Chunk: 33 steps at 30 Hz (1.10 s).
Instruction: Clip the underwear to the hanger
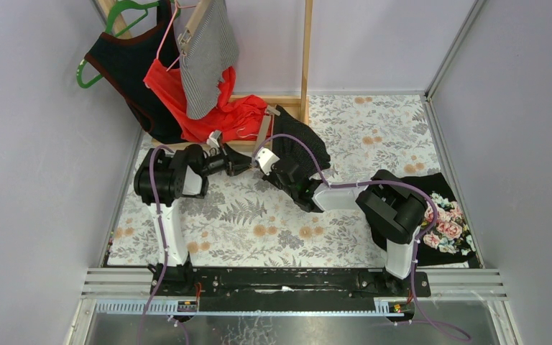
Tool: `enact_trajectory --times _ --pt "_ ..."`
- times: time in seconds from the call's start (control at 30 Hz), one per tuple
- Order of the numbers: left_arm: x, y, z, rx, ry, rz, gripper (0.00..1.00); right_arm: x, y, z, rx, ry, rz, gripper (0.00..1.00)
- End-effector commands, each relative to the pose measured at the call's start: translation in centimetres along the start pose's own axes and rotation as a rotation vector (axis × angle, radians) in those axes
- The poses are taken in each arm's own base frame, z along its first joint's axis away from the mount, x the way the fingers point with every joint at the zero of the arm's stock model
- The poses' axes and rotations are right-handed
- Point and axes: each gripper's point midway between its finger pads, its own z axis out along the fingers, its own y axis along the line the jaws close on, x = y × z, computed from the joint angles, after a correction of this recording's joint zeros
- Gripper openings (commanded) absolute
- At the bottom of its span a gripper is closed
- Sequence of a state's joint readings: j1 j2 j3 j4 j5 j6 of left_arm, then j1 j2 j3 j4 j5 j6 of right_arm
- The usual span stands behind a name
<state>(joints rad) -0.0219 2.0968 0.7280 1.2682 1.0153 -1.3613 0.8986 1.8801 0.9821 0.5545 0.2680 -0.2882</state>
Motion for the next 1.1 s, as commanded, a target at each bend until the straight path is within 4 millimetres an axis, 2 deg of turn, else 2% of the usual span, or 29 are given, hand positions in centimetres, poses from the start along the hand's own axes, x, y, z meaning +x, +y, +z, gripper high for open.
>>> enact_trajectory --times 0.0,1.07 --pt "-1.5 -1.5 0.5 0.014 -0.08 0.099 0.0 -3.5 0.2 -0.9 -0.034 -0.079 0.016 0.14" --pt "-1.3 -2.1 2.0 0.005 -0.111 0.119 0.0 -5.0 2.4 -1.0 -0.092 -0.086 -0.015 0.13"
